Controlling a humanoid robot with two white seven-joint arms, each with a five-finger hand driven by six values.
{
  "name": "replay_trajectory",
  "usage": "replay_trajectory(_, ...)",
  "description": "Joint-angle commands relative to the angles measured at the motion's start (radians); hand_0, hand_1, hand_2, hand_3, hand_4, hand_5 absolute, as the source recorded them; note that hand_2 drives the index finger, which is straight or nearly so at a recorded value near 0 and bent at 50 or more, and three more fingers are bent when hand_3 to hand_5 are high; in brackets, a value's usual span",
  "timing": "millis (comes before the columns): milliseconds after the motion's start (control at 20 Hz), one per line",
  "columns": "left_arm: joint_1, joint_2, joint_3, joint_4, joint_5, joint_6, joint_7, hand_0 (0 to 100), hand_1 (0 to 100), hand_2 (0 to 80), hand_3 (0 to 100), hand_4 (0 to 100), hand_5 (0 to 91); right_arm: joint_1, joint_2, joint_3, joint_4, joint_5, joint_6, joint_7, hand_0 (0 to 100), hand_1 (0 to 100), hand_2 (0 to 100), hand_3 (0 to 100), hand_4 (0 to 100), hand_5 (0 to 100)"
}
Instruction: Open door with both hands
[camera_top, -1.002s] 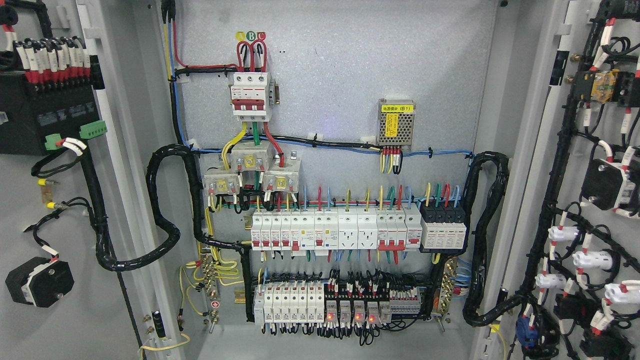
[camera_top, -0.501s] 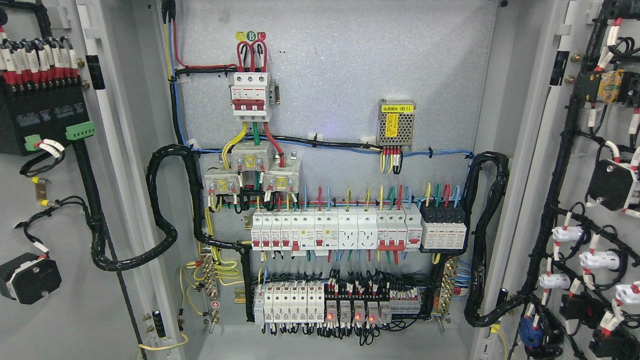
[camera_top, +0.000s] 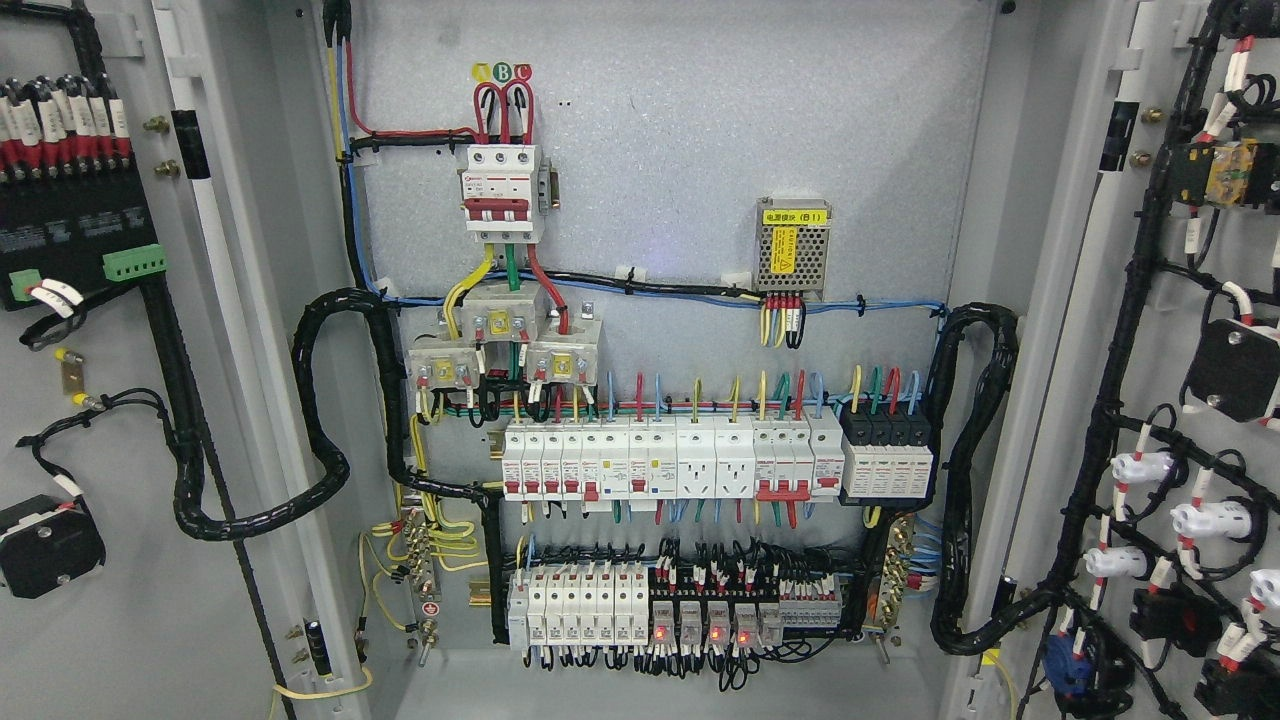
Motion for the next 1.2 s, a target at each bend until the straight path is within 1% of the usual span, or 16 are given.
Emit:
replay_trajectory(0, -0.027, 0.067, 0.009, 0.100, 0.013, 0.006, -0.001, 29, 0, 2.8, 3, 3, 0.0, -0.003, -0.024, -0.027, 0.015, -0.020, 0.001, 0.002, 22, 0, 0, 0, 0, 0)
replay_trajectory(50, -0.027, 0.070, 0.009, 0.100, 0.021, 0.007, -0.001, 29, 0, 2.8, 3, 3, 0.0, -0.003, -0.028, -0.027, 0.018, -0.018, 0.001, 0.002, 22, 0, 0, 0, 0, 0)
replay_trajectory(150, -0.027, 0.085, 0.008, 0.106, 0.039, 0.009, -0.001, 29, 0, 2.8, 3, 3, 0.0, -0.006, -0.050, -0.027, 0.021, -0.020, 0.001, 0.002, 22, 0, 0, 0, 0, 0)
replay_trajectory(251, -0.031, 0.096, 0.008, 0.127, 0.044, 0.009, -0.001, 29, 0, 2.7, 3, 3, 0.0, -0.004, -0.067, -0.028, 0.026, -0.023, 0.000, 0.002, 22, 0, 0, 0, 0, 0)
replay_trajectory(752, -0.041, 0.095, 0.005, 0.126, 0.044, 0.009, -0.001, 29, 0, 2.7, 3, 3, 0.0, -0.006, -0.070, -0.027, 0.026, -0.024, 0.000, 0.002, 22, 0, 0, 0, 0, 0)
replay_trajectory(1153, -0.041, 0.082, 0.003, 0.110, 0.042, 0.009, -0.001, 29, 0, 2.7, 3, 3, 0.0, -0.010, -0.065, -0.031, 0.026, -0.020, 0.000, 0.002, 22, 0, 0, 0, 0, 0)
